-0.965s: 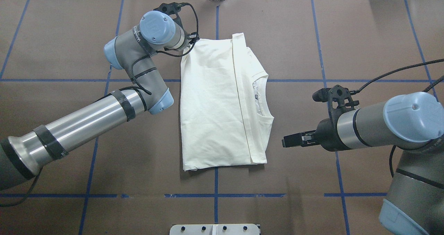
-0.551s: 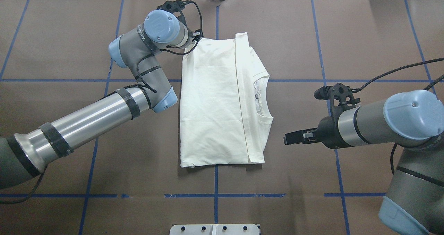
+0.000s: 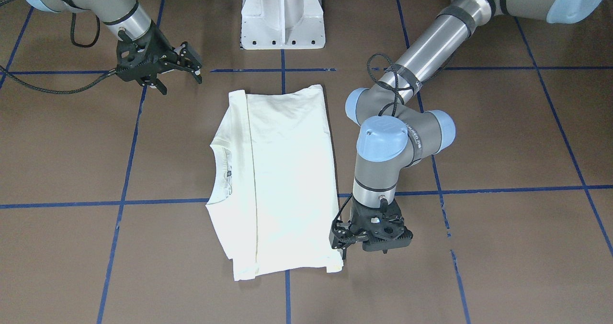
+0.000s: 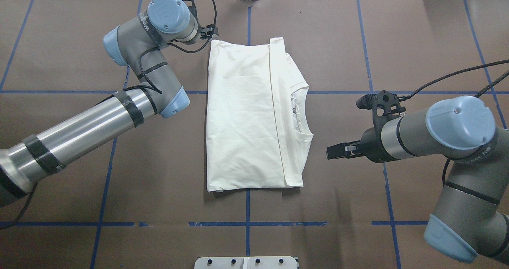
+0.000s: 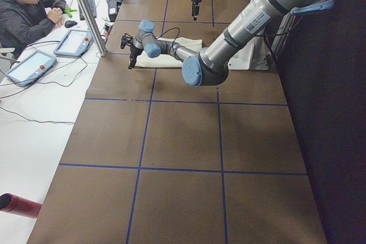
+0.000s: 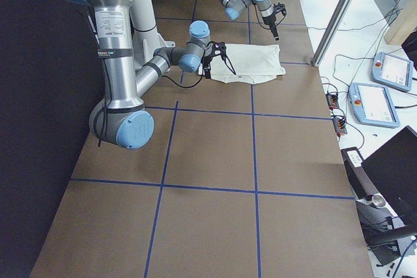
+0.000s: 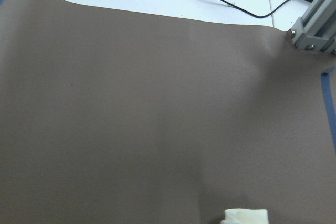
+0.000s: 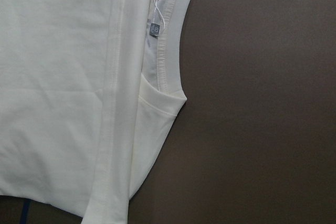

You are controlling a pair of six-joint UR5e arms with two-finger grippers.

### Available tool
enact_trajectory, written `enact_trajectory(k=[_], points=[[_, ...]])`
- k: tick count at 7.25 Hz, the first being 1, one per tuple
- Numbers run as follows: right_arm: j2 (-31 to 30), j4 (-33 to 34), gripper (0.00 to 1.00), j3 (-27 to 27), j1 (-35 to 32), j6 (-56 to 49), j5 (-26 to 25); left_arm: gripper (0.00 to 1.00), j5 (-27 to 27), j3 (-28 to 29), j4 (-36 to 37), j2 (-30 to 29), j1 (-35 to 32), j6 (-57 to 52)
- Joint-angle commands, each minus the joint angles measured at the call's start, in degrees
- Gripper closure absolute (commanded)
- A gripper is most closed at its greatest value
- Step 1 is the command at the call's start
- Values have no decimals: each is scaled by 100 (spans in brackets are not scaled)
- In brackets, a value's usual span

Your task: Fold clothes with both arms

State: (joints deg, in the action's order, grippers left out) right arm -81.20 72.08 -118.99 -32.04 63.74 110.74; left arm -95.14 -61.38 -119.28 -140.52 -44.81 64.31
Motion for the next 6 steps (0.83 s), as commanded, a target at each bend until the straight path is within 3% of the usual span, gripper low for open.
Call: enact_trajectory(k=[1,2,3,4,6], points=[[1152,1791,0,208,231,-518,-401,0,-398,-2009,1157,1023,-28,-261],[1890,2236,0,706,555,-633,-856,0,-426,-2914,1640,1418,7,-261],[2254,2406,0,1129,706,-643,-974,0,-722,-3663,1906,1770,33,-252],[2362,2399,0,1376,830,-652,-975,0,-882,-4079,2074,1974,42,-209],[2678,2408,0,1905,919,-661,-975,0,-910,-4251,2146,2055,165,-173]])
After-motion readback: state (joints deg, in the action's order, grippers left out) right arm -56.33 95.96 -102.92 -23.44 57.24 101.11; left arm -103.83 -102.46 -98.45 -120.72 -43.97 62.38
